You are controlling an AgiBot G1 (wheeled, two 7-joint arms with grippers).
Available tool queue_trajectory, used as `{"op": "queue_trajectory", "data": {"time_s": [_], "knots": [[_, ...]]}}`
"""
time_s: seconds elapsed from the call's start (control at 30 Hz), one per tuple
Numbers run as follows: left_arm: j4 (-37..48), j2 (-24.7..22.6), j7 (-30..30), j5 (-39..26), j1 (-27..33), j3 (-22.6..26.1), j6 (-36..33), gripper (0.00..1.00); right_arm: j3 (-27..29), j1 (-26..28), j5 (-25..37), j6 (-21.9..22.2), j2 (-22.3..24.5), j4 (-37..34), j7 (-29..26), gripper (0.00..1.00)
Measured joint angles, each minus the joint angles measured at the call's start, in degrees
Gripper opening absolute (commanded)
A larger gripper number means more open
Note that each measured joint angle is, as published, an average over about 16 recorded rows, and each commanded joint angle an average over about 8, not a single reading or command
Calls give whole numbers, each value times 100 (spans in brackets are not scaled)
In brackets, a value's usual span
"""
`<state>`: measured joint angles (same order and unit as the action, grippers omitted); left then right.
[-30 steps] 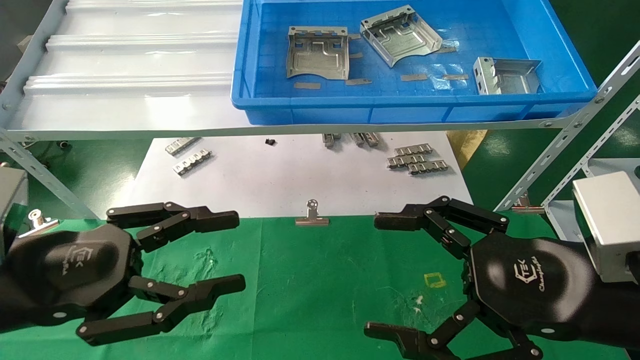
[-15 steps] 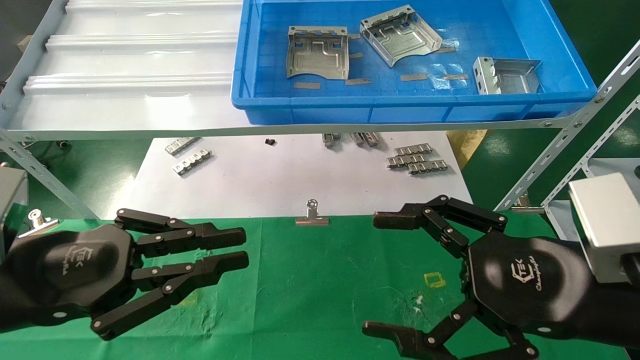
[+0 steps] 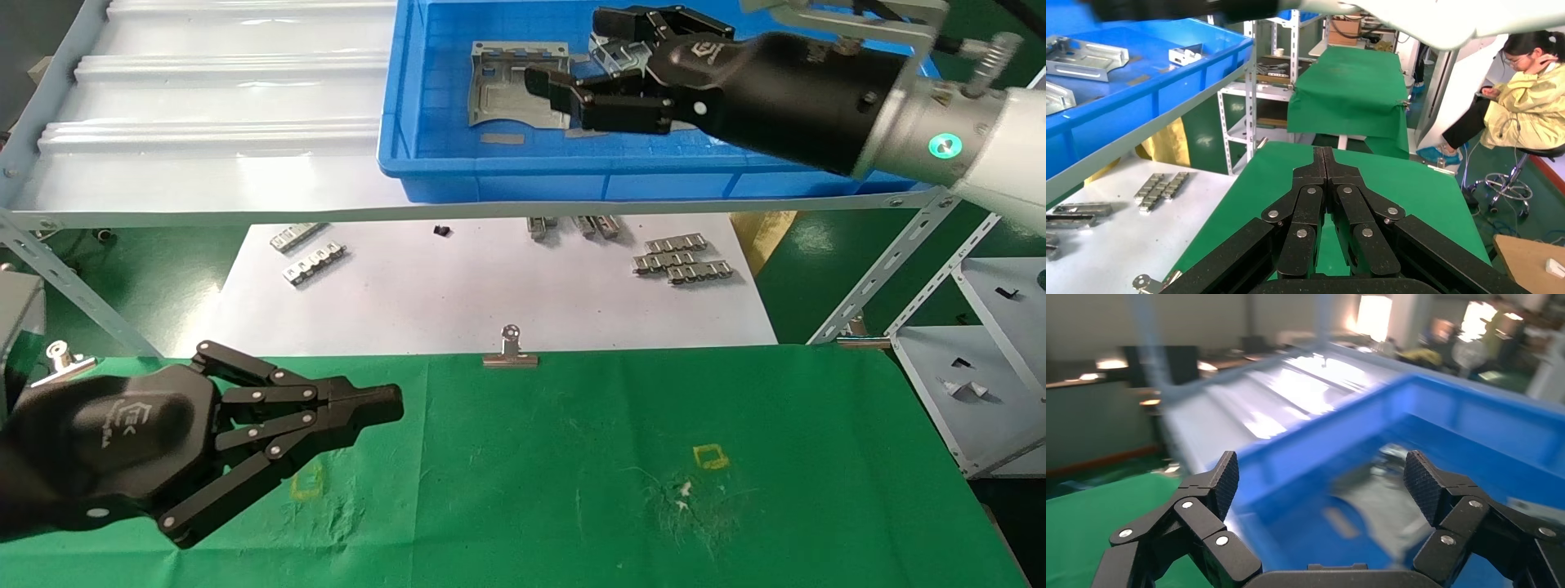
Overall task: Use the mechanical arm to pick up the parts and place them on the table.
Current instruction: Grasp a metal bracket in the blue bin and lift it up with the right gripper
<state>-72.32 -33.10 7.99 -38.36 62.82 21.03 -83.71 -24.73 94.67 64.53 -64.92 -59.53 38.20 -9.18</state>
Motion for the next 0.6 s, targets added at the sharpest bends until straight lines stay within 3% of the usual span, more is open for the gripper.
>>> {"op": "queue_trajectory", "data": {"time_s": [0.07, 0.17, 0.3, 0.33, 0.43, 0.6], "knots": [[0, 0, 0, 0, 0, 0, 0, 6, -87, 319, 219, 356, -296, -617, 91, 100], [0, 0, 0, 0, 0, 0, 0, 43, -211, 717, 515, 920, -698, -1462, 221, 97], [0, 0, 0, 0, 0, 0, 0, 93, -359, 1117, 839, 1607, -1131, -2369, 365, 47], [0, 0, 0, 0, 0, 1, 0, 100, -388, 1194, 899, 1750, -1218, -2550, 391, 34], [0, 0, 0, 0, 0, 1, 0, 100, -457, 1368, 1038, 2113, -1425, -2975, 455, 0], [0, 0, 0, 1, 0, 1, 0, 100, -543, 1524, 1183, 2507, -1648, -3365, 522, 0]]}}
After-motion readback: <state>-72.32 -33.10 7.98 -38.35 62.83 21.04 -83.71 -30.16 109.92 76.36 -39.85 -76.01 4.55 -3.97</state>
